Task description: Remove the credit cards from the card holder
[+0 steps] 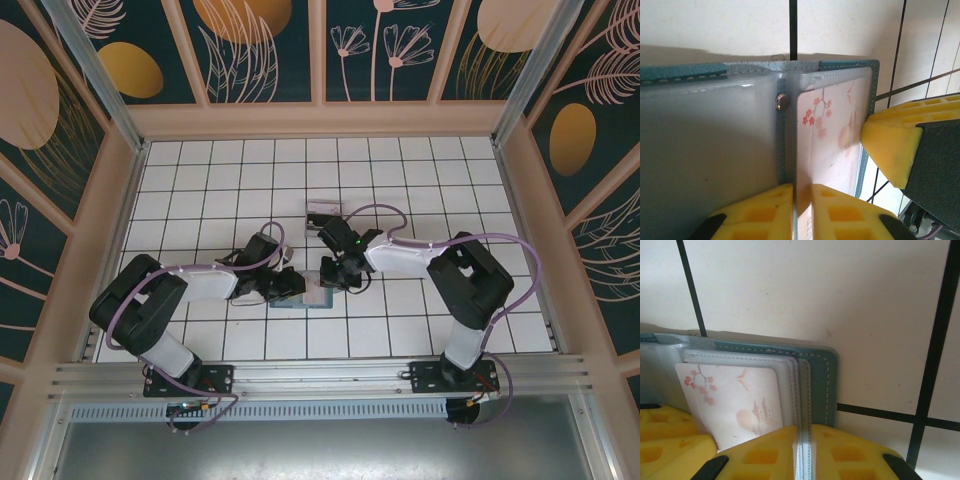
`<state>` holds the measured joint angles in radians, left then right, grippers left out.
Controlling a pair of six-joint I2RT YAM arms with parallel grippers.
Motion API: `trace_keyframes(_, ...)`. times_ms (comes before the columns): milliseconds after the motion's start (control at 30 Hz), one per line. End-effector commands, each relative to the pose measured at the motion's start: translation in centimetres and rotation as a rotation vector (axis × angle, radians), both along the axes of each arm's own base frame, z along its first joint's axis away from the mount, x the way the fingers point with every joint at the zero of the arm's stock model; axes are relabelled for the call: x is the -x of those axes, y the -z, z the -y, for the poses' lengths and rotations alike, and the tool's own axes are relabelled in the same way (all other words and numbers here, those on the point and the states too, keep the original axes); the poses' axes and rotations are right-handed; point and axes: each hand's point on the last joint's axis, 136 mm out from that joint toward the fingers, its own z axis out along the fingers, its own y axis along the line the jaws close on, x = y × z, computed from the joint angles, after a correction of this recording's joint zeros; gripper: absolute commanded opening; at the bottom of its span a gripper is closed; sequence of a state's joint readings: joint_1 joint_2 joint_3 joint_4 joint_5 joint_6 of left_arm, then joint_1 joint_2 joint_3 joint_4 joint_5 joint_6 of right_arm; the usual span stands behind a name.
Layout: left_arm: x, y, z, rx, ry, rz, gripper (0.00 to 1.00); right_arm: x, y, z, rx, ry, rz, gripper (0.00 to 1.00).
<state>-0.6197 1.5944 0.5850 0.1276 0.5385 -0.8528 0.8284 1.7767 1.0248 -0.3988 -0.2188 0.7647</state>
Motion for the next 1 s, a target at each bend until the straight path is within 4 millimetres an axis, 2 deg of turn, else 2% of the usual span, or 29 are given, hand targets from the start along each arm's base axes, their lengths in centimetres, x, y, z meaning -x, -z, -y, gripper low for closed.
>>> trace_keyframes(0,0.2,1.1,-0.7,-0.032,-0.022,-0.018,0.14,1.2,2.1,0.9,0.055,-0.004,-0.049,0.16)
trace_keyframes(167,0.2,1.1,-0.9,-0.041,-0.022,-0.013,0.11,0.8,1.4,1.3,0.07,0.012,-0.027,0.2)
trace_keyframes(333,0.2,1.1,-0.8,-0.042,-0.021,-0.014,0.08,0.2,-0.6,0.8,0.035,0.027,0.009,0.3)
trace_keyframes(433,0.1,1.1,-0.8,-0.04,-0.02,-0.014,0.08,0.3,-1.0,0.5,0.011,0.029,0.007,0.36)
trace_keyframes(733,0.1,1.0,-0.7,-0.039,-0.014,-0.014,0.06,1.2,1.9,1.5,0.103,0.019,-0.042,0.38)
trace_keyframes(967,0.1,0.9,-0.9,-0.051,-0.014,-0.01,0.05,1.7,3.5,3.4,0.233,0.018,-0.055,0.31)
